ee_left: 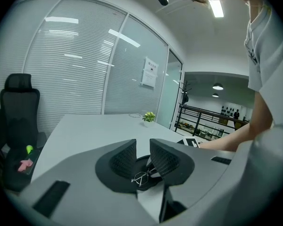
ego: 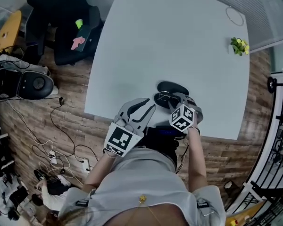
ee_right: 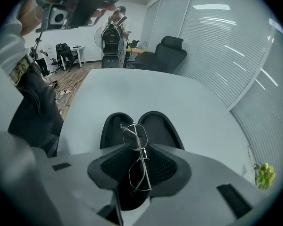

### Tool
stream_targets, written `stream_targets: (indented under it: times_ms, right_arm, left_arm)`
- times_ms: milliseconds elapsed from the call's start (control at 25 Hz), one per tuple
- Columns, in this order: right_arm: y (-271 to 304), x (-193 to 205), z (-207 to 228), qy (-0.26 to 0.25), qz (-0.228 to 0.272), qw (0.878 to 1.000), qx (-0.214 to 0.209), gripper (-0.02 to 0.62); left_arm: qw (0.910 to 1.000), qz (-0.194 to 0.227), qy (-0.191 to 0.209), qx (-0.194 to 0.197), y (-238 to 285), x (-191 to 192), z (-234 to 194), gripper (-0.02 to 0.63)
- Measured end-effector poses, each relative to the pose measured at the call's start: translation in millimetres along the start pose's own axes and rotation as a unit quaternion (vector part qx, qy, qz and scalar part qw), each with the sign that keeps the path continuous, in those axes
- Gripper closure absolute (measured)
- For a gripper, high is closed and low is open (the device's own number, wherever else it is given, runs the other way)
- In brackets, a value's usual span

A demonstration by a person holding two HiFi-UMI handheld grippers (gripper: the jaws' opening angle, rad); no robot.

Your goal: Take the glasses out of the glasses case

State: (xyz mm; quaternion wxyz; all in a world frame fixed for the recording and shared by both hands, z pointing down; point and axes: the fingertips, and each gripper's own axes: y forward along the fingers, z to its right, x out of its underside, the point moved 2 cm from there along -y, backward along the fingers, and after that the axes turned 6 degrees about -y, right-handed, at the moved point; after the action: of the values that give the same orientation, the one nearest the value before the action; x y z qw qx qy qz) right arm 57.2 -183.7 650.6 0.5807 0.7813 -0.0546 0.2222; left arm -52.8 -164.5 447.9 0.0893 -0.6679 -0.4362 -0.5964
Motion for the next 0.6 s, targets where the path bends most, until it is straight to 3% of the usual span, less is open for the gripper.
stream_targets:
  times_ms: [240, 600]
  right_arm:
    - [20, 6, 1, -0.014, -0.019, 0.999, -0.037, 0.448]
    - [24, 4, 0, -0.023, -0.004, 0.998, -0.065, 0.484]
  left_arm:
    - [1.0, -0.006, -0.004, -0.005, 1, 2, -2, 0.502]
    - [0.9999, -0.012, -0.004, 0.001, 4, 4, -1, 0.502]
